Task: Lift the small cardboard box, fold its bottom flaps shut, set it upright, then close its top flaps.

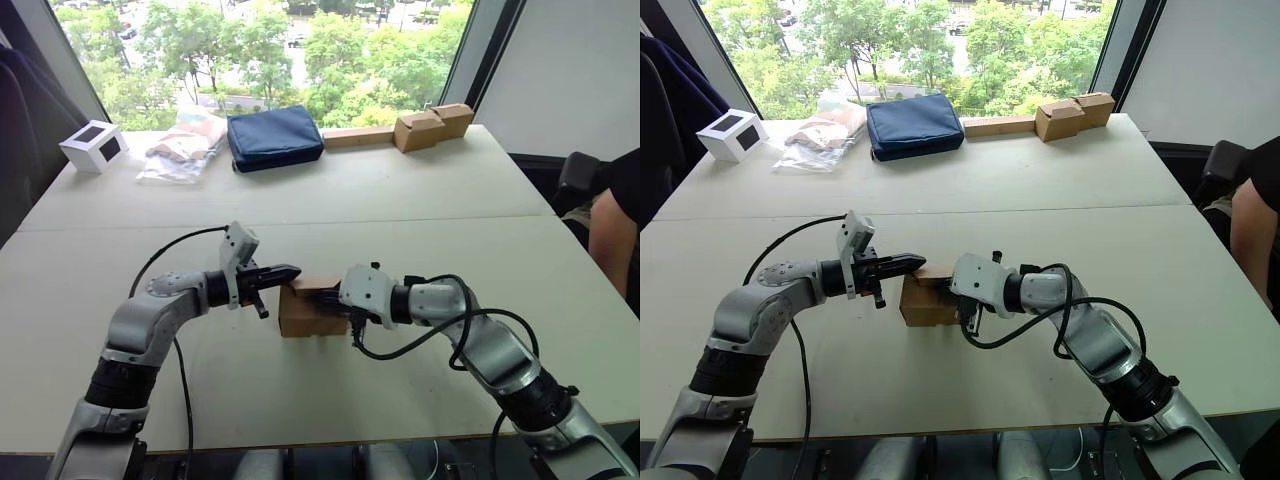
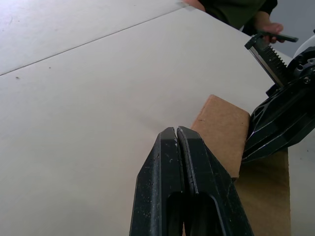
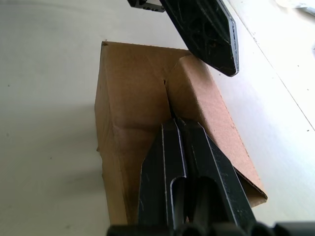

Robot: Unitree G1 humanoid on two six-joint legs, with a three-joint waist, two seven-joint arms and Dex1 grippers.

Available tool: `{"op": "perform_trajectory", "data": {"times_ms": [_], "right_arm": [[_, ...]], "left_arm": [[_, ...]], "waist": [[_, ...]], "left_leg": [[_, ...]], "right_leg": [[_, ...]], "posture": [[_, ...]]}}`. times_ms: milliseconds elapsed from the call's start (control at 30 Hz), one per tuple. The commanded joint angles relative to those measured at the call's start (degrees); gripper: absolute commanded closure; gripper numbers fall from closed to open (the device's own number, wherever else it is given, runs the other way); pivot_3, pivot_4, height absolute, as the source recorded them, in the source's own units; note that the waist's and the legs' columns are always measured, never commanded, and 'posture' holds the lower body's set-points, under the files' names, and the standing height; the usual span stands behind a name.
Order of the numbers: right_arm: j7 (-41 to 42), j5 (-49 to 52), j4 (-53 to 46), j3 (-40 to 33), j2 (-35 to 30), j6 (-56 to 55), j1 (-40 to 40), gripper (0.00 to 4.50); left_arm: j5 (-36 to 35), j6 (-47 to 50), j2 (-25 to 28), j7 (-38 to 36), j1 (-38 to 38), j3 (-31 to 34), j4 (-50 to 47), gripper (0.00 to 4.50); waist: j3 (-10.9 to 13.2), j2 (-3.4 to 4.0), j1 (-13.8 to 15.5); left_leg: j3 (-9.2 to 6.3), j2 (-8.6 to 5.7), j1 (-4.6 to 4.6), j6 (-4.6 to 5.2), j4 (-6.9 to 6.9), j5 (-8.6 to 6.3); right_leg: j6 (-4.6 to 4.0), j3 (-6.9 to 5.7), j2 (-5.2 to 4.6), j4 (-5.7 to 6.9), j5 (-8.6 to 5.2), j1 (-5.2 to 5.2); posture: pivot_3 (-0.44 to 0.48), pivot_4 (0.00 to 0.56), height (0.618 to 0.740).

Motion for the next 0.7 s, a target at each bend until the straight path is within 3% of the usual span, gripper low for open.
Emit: {"op": "perform_trajectory", "data": {"times_ms": [33,233,567,700], "right_arm": [[0.34,0.65,-0.14,-1.73,0.45,0.82,-0.32,4.5],[2.96,4.52,-5.22,-4.08,-1.2,4.92,0.96,4.5],[1.4,13.68,-7.34,-12.86,0.61,12.29,0.15,4.5],[0.18,12.34,-5.43,-12.09,0.83,10.65,0.04,4.5]], "left_arm": [[1.05,-1.66,0.53,-0.71,0.21,-1.18,-2.54,4.46],[5.22,-5.03,1.79,-1.92,0.81,-4.91,-3.16,4.46],[8.34,-10.41,1.65,-2.59,-0.45,-5.0,-0.61,4.46],[3.65,-6.82,0.21,-1.69,-1.43,-1.83,-2.54,4.46]], "waist": [[0.0,0.0,0.01],[0.0,0.0,0.02],[0.0,0.0,0.02],[0.0,0.0,0.01]], "left_leg": [[0.0,0.0,0.01,0.0,0.0,0.0],[0.0,0.0,0.03,0.0,0.0,0.0],[-0.02,0.0,0.08,0.01,0.0,-0.01],[-0.01,0.0,0.07,0.01,0.0,-0.01]], "right_leg": [[0.0,0.0,0.0,0.0,0.0,0.01],[0.0,0.0,-0.02,-0.01,0.0,0.04],[0.0,0.0,-0.04,-0.02,0.0,0.09],[0.0,0.01,-0.04,-0.02,0.0,0.09]], "posture": [[0.0,0.15,0.74],[0.0,0.15,0.74],[0.0,0.15,0.74],[0.0,0.15,0.74]]}}
